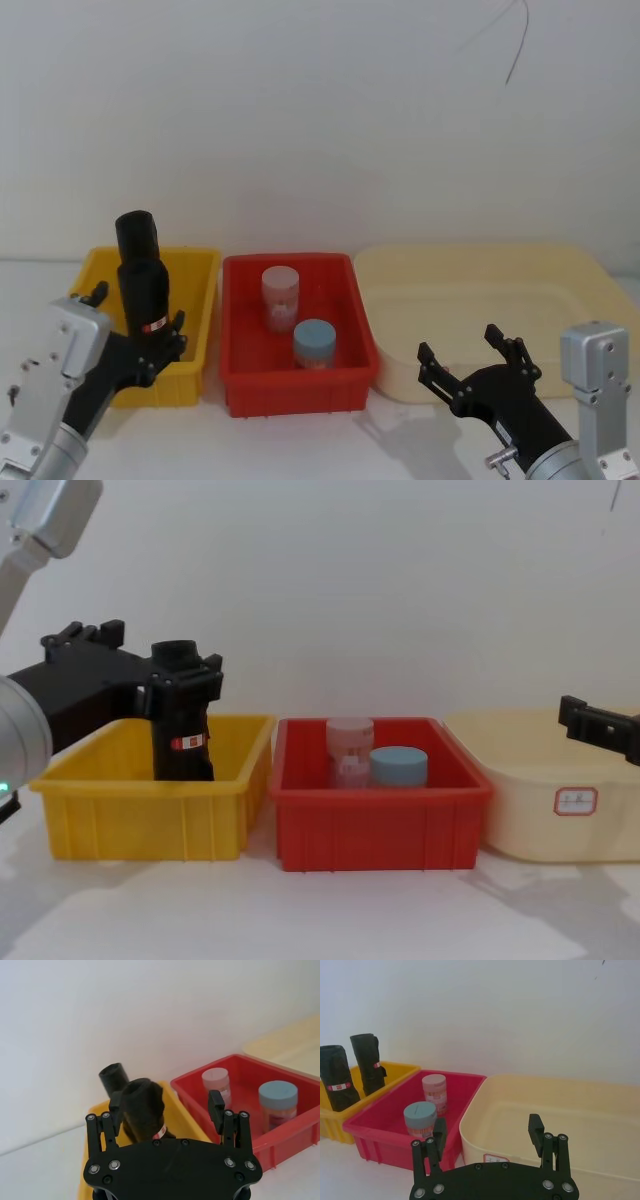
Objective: Pick up the garbage bag with the one hand and transfer it to the other hand.
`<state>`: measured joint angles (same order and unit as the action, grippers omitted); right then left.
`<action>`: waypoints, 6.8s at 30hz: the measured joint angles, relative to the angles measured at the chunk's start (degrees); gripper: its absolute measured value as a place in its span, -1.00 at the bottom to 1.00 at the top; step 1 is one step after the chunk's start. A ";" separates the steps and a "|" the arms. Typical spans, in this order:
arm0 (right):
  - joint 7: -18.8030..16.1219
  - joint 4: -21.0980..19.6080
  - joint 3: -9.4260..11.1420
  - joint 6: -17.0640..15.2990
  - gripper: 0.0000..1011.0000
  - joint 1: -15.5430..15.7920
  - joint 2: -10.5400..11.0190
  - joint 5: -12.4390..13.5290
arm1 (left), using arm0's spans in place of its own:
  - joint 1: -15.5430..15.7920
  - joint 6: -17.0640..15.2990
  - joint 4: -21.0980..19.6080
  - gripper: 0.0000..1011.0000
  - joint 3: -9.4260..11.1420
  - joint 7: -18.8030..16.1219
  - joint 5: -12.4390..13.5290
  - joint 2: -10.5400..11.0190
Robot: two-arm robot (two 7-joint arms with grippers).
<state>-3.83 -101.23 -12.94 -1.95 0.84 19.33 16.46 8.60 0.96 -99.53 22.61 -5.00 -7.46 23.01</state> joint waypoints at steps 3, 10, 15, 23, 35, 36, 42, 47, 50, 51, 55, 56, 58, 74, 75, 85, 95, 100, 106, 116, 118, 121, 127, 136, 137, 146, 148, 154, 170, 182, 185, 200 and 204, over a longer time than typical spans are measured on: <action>0.00 0.00 0.00 0.00 0.98 0.00 0.00 0.00 | -0.42 -0.71 -0.31 0.98 -0.46 -0.41 0.11 0.02; 0.00 0.00 0.00 0.00 0.98 0.00 0.00 0.00 | -0.61 -2.49 0.21 0.98 -0.98 -0.63 0.20 -0.28; 0.00 0.00 0.00 0.00 0.98 0.00 0.00 0.00 | -0.10 -3.73 1.79 0.98 -1.16 -0.58 0.13 -1.00; 0.00 0.00 0.00 0.00 0.98 0.00 0.00 0.00 | 1.24 -5.06 4.16 0.98 -1.47 -0.45 0.04 -2.30; 0.00 0.00 0.00 0.00 0.98 0.00 0.00 0.00 | 3.72 -6.27 7.58 0.98 -2.64 -0.94 -0.22 -4.65; 0.00 0.00 0.00 0.00 0.98 0.00 0.00 0.00 | 3.92 -6.32 7.84 0.98 -2.68 -0.94 -0.24 -4.79; 0.00 0.00 0.00 0.00 0.98 0.00 0.00 0.00 | 5.77 -6.62 10.09 0.98 -2.77 -0.58 -0.51 -6.13; 0.00 0.00 0.00 0.00 0.98 -0.01 0.00 0.00 | 7.51 -6.79 12.18 0.98 -2.56 0.56 -0.90 -7.28; 0.00 0.00 0.00 0.00 0.98 0.00 0.00 0.00 | 8.30 -6.83 13.25 0.98 -2.44 1.11 -1.11 -7.85; 0.00 0.00 0.00 0.00 0.98 0.00 0.00 0.00 | 8.76 -6.86 13.84 0.98 -2.39 1.42 -1.25 -8.20; 0.00 0.00 0.00 0.00 0.98 0.00 0.00 0.00 | 9.98 -6.88 15.53 0.98 -2.31 2.14 -1.64 -9.20; 0.00 0.00 0.00 0.00 0.98 0.00 0.00 0.00 | 10.31 -6.88 16.12 0.98 -2.31 2.30 -1.74 -9.50; 0.00 0.00 0.00 0.00 0.98 0.00 0.00 0.00 | 10.76 -6.88 16.84 0.98 -2.31 2.48 -1.84 -9.90; 0.00 0.00 0.00 0.00 0.98 0.00 0.00 0.00 | 14.29 -5.27 23.09 0.68 -3.40 2.33 -2.16 -13.21; 0.00 0.00 0.00 0.00 0.98 0.00 0.00 0.00 | 14.55 -5.09 23.52 0.61 -3.49 2.35 -2.19 -13.44; 0.00 0.00 0.00 0.00 0.98 0.00 0.00 0.00 | 15.48 -4.28 24.72 0.05 -4.10 2.92 -2.48 -14.53; 0.00 0.00 0.00 0.00 0.98 0.00 0.00 0.00 | 15.86 -3.53 22.82 -0.13 -4.92 3.47 -2.54 -14.84; 0.00 0.00 0.00 0.00 0.98 0.00 0.00 0.00 | 16.38 -2.80 20.26 -0.19 -5.11 4.81 -2.51 -14.62; 0.00 0.00 0.00 0.00 0.98 0.00 0.00 0.00 | 16.78 -2.04 17.99 -0.24 -5.08 7.07 -3.01 -14.35; 0.00 0.00 0.00 0.00 0.98 0.00 0.00 0.00 | 17.55 -0.73 15.09 -0.27 -4.39 12.36 -5.16 -14.36; 0.00 0.00 0.00 0.00 0.98 0.00 0.00 0.00 | 17.78 -0.45 14.76 -0.27 -4.17 13.81 -5.88 -14.50; 0.00 0.00 0.00 0.00 0.98 0.00 0.00 0.00 | 18.21 -0.15 14.52 -0.27 -3.80 15.54 -6.74 -14.76; 0.00 0.00 0.00 0.00 0.98 0.00 0.00 0.00 | 19.32 0.40 14.76 -0.27 -2.82 19.35 -8.81 -15.37; 0.00 0.00 0.00 0.00 0.98 0.00 0.00 0.00 | 21.32 1.27 16.76 -0.27 -0.80 25.42 -11.99 -16.29; 0.00 0.00 0.00 0.00 0.98 0.00 0.00 0.00 | 21.49 1.35 16.97 -0.27 -0.63 26.07 -12.33 -16.36; 0.00 0.00 0.00 0.00 0.98 0.00 0.00 0.00 | 23.88 2.50 20.35 -0.27 1.60 32.53 -15.55 -17.35; 0.00 0.00 0.00 0.00 0.98 0.00 0.00 0.00 | 24.51 2.77 21.35 -0.27 2.05 33.82 -16.00 -17.69; 0.00 0.00 0.00 0.00 0.98 0.00 0.00 0.00 | 27.00 4.05 25.63 -0.27 3.69 37.87 -17.57 -19.09; 0.00 0.00 0.00 0.00 0.98 0.00 0.00 0.00 | 31.07 6.19 33.87 -0.27 6.38 39.60 -17.55 -21.29; -0.02 -0.31 -0.11 0.05 0.98 -0.01 0.13 -0.57 | 32.34 6.56 36.15 -0.27 7.45 38.98 -16.97 -21.59; -0.25 -0.65 -0.36 0.07 0.98 -0.18 0.37 -1.26 | 32.51 6.61 36.45 -0.27 7.58 38.91 -16.89 -21.63; -3.29 0.17 -3.03 -0.49 0.98 -4.21 0.58 -3.93 | 32.90 6.70 37.14 -0.27 7.92 38.72 -16.73 -21.70; -3.96 1.30 -3.47 -0.47 0.98 -5.46 0.10 -4.23 | 32.95 6.73 37.24 -0.27 7.95 38.69 -16.70 -21.72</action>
<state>-7.79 -99.93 -16.41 -2.43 -4.62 19.43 12.23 41.56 7.69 -62.28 30.57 33.69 -24.17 1.29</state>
